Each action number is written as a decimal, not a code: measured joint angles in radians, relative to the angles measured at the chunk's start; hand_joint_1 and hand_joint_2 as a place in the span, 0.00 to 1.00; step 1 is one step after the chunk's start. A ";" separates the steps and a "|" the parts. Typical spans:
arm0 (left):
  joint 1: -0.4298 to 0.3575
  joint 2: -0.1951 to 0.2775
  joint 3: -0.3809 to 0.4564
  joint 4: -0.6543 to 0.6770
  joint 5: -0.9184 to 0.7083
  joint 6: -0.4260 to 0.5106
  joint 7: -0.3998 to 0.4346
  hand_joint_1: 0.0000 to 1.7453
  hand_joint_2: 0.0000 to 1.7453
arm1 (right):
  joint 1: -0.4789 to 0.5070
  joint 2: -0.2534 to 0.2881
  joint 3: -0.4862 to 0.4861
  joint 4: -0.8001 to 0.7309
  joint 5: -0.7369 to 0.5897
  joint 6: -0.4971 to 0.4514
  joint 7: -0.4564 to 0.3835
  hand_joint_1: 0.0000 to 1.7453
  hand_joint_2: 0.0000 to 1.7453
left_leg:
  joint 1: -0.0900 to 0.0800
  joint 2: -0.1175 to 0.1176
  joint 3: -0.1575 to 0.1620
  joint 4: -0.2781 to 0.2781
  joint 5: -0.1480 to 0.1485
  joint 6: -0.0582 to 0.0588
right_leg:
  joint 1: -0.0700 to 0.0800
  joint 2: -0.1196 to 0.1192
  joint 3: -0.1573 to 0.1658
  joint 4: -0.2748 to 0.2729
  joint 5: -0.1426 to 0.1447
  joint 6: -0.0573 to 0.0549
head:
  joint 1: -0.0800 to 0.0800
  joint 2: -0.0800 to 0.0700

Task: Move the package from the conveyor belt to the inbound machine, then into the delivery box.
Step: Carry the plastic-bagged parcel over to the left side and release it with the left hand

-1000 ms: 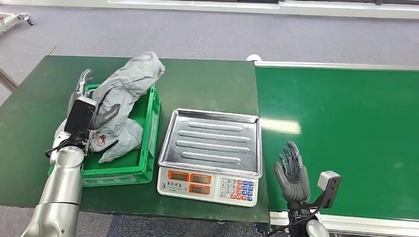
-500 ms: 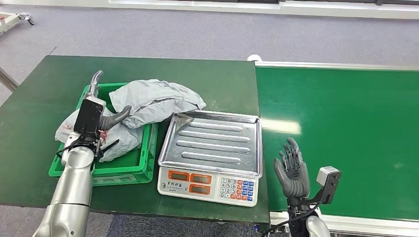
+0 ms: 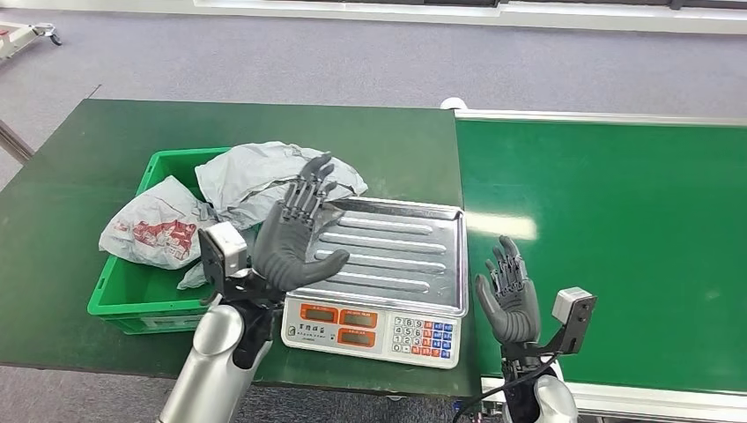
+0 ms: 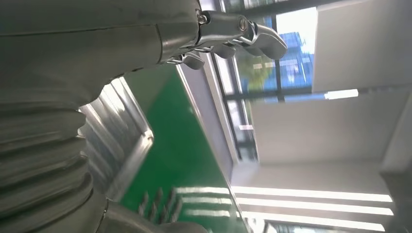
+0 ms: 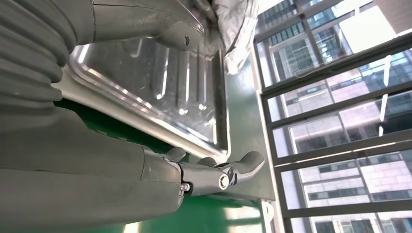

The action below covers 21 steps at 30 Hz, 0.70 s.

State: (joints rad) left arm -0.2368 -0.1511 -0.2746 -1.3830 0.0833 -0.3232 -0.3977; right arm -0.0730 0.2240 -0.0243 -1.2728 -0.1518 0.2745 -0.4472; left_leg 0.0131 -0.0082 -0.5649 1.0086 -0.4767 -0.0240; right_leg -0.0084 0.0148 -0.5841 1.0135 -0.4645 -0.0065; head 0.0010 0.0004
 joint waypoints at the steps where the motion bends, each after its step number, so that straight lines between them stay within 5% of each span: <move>1: -0.001 -0.007 -0.014 0.008 0.004 0.006 -0.001 0.00 1.00 | -0.002 0.001 0.002 0.000 0.005 -0.002 -0.001 0.00 1.00 | 0.000 0.000 0.000 0.000 0.000 0.000 | 0.000 0.000 0.000 0.000 0.000 0.000 | 0.000 0.000; 9: -0.048 -0.072 -0.035 0.221 0.004 0.094 -0.043 0.00 1.00 | -0.038 0.014 0.097 -0.006 0.098 -0.086 -0.008 0.00 1.00 | 0.000 0.000 0.000 0.000 0.002 0.000 | 0.000 0.000 0.000 0.000 0.001 0.000 | 0.000 0.000; 13: -0.062 -0.085 -0.035 0.279 0.006 0.100 -0.046 0.00 1.00 | -0.047 0.016 0.121 -0.006 0.099 -0.095 -0.009 0.00 0.00 | 0.000 0.000 0.000 0.000 0.002 0.000 | 0.000 0.000 0.000 0.000 0.001 0.000 | 0.000 0.000; 17: -0.071 -0.096 -0.033 0.334 0.034 0.115 -0.053 0.00 1.00 | -0.065 0.021 0.154 0.000 0.098 -0.115 -0.008 0.00 0.00 | 0.000 0.000 -0.001 0.000 0.001 0.000 | 0.000 0.000 -0.001 0.000 0.001 0.000 | 0.000 0.000; 21: -0.053 -0.098 -0.027 0.373 0.033 0.156 -0.085 0.00 1.00 | -0.088 0.031 0.209 0.022 0.106 -0.154 -0.005 0.00 1.00 | 0.000 0.000 -0.001 0.000 0.001 0.000 | 0.000 0.000 -0.001 0.000 0.001 0.000 | 0.000 0.000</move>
State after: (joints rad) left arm -0.2896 -0.2487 -0.3016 -1.0102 0.1163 -0.1671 -0.4829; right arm -0.1605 0.2548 0.1846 -1.2507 -0.0460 0.1209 -0.4525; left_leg 0.0129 -0.0078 -0.5659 1.0085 -0.4753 -0.0238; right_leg -0.0083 0.0151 -0.5847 1.0136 -0.4637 -0.0061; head 0.0010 0.0004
